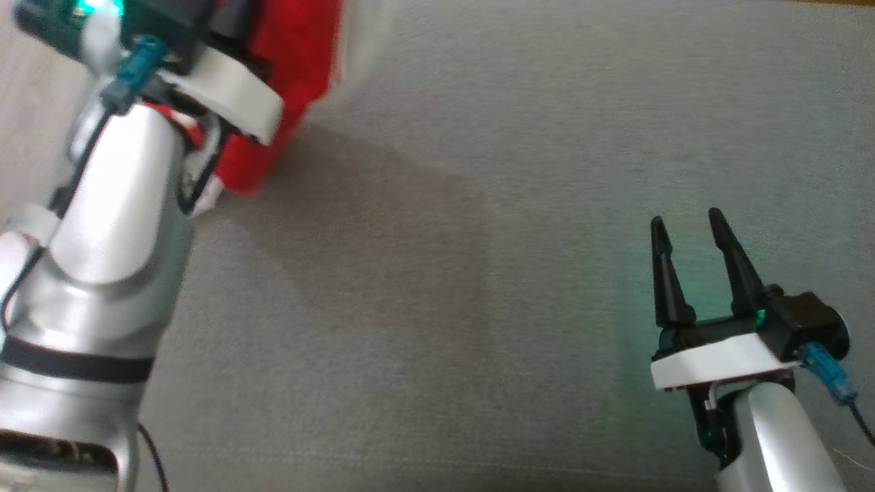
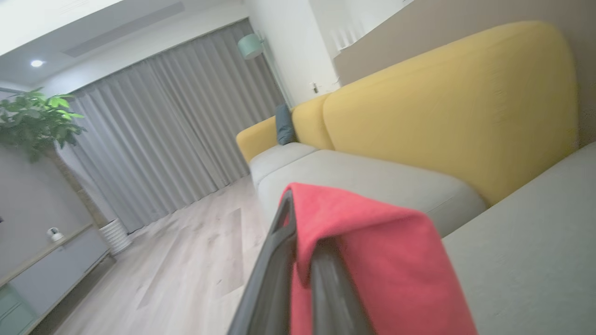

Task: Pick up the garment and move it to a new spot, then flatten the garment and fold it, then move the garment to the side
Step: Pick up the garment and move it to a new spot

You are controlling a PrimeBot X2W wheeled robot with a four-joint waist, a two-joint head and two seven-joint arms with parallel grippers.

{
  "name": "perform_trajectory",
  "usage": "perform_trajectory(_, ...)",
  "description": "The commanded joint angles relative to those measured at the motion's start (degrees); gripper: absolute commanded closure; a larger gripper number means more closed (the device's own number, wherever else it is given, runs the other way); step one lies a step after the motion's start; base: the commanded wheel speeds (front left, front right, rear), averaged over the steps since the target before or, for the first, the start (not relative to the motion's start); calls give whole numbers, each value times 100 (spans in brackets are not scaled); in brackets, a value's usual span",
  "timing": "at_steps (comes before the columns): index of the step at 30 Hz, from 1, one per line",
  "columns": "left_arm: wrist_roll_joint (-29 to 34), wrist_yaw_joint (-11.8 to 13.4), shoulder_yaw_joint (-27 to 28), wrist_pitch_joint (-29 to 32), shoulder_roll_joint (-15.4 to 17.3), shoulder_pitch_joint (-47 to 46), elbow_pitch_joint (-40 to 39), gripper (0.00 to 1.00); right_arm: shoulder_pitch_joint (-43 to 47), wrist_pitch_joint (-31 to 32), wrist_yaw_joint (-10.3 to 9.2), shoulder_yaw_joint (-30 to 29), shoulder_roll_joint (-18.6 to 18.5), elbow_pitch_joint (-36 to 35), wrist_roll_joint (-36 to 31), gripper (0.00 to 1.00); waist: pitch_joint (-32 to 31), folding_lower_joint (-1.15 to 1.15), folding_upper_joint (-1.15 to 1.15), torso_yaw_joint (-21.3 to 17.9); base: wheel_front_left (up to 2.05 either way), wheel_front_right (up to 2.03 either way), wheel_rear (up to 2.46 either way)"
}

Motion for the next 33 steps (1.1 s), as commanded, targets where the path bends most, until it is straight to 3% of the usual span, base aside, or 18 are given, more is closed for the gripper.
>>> perform_trajectory(1,-160,-6,32,128,83,-122,-382,100,-91,-75,43,82,-26,-213,144,0,-341,1,0,-485,0,0,0)
perform_trajectory(4,-318,-18,-71,194,-26,-91,-538,100,-70,-76,43,20,-26,-261,211,0,-375,1,0,-693,0,0,0)
perform_trajectory(10,-819,-32,-372,216,-601,-17,-971,100,6,-77,43,-300,-26,-357,301,0,-309,1,0,-1241,0,0,0)
perform_trajectory(17,-1212,246,-748,-13,-1060,11,-1097,100,-24,-77,43,-381,-26,-397,371,0,19,1,0,-1703,0,0,0)
perform_trajectory(20,-1496,433,-1061,-127,-1096,-103,-1229,100,-55,-77,43,-271,-26,-384,409,0,175,1,0,-1826,0,0,0)
perform_trajectory(25,-1925,952,-1385,-235,-1100,-222,-1097,100,-132,-77,43,-159,-26,-428,491,0,436,1,0,-1886,0,0,0)
perform_trajectory(33,-1878,1299,-919,-310,-657,231,302,100,-247,-77,43,-222,-26,-503,501,0,786,1,0,-1715,0,0,0)
